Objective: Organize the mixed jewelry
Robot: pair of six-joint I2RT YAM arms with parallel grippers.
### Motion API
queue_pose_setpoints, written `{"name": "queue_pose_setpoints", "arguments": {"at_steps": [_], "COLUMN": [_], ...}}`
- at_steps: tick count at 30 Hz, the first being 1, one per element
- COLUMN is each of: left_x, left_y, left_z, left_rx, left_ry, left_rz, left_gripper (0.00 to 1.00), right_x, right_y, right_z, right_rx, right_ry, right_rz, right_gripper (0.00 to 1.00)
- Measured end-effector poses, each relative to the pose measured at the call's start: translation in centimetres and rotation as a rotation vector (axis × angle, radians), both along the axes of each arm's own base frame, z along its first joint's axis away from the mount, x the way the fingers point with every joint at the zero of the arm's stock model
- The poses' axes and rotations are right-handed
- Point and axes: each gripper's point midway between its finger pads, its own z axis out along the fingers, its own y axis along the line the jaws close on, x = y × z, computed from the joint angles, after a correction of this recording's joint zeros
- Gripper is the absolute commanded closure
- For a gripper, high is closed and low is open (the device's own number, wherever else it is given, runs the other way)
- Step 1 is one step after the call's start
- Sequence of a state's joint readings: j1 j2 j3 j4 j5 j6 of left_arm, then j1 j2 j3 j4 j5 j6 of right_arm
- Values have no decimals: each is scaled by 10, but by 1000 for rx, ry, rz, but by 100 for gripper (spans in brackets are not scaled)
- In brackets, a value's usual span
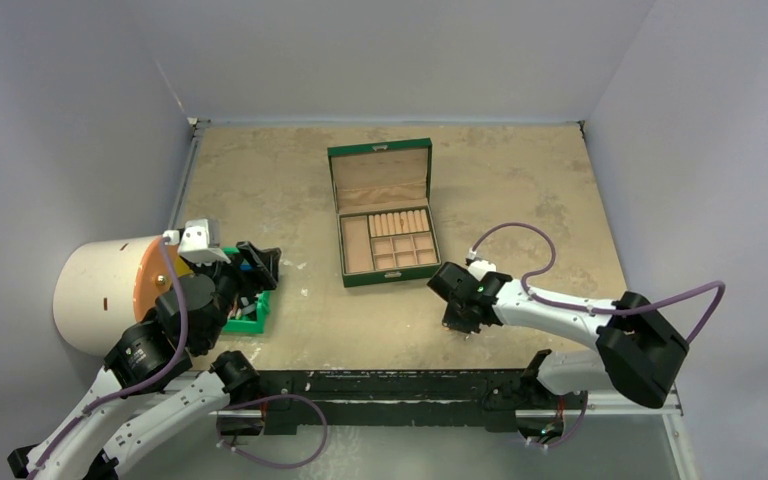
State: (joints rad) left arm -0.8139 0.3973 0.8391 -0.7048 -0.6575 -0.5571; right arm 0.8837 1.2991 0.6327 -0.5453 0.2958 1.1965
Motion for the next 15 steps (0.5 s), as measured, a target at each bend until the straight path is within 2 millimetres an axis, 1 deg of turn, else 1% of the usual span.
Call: {"name": "queue_pose_setpoints", "arguments": {"at_steps": [4, 8, 12, 15], "left_x": [0, 3, 5, 5], "left_y": [-4, -16, -33, -49], "left_z": [-2, -10, -14, -14], "left_rx": [4, 27, 31, 6], "left_ry": [9, 49, 90, 115], "left_rz": [-17, -57, -114, -170], "left_gripper": [26, 26, 27, 27], "right_x": [1, 3, 9, 19], "right_y": [1, 3, 10, 20], "right_z": [3, 13, 32, 57], "right_rx": [11, 39, 80, 119], "right_ry": [-10, -40, -96, -163], "right_rz": [4, 22, 76, 138], "right_gripper": [100, 100, 100, 100]}}
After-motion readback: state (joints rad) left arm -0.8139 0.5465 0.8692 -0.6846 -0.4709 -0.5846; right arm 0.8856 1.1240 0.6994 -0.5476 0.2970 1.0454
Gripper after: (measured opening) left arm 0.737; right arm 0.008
